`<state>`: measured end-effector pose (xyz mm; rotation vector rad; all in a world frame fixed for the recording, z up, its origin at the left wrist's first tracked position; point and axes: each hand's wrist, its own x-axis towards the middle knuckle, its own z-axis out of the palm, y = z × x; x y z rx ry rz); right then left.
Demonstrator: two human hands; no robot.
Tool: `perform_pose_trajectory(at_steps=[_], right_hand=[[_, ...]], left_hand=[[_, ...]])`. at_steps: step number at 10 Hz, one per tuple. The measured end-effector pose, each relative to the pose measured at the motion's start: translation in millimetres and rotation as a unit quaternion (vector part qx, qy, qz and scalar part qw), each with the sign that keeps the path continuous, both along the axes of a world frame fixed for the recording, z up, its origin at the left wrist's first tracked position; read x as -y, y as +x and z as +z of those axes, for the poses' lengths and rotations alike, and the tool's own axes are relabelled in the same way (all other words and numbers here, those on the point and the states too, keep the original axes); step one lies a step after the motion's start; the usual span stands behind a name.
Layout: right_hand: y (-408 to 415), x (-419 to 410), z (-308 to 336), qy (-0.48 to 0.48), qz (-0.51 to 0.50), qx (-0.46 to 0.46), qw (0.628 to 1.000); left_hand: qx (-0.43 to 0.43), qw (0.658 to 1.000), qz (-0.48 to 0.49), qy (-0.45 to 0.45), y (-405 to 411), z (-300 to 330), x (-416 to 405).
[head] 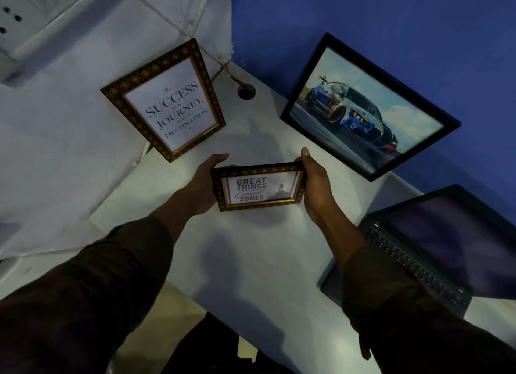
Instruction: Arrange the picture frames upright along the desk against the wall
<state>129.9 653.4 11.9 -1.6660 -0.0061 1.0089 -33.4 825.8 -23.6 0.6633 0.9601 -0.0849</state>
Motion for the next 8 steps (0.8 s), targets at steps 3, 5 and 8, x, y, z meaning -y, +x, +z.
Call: perform_pose_trajectory(at_steps=[3, 5, 8], right_hand=[[-3.8, 12.4, -9.8, -0.015, 0.012, 0.024, 1.000], [-8.1, 43.2, -7.2, -0.016, -0.018, 0.100, 0.995], [-43.5, 130.1, 1.0, -0.009, -0.072, 0.115, 0.991]], left_hand=[[0.004, 0.996, -0.010, 0.086, -2.2, -11.4, 5.4], [-0.046, 0.978, 0.041, 0.199, -16.8, -6.5, 17.0], [-0.056, 0.959, 0.144, 0.239, -72.3, 14.3, 76.2]])
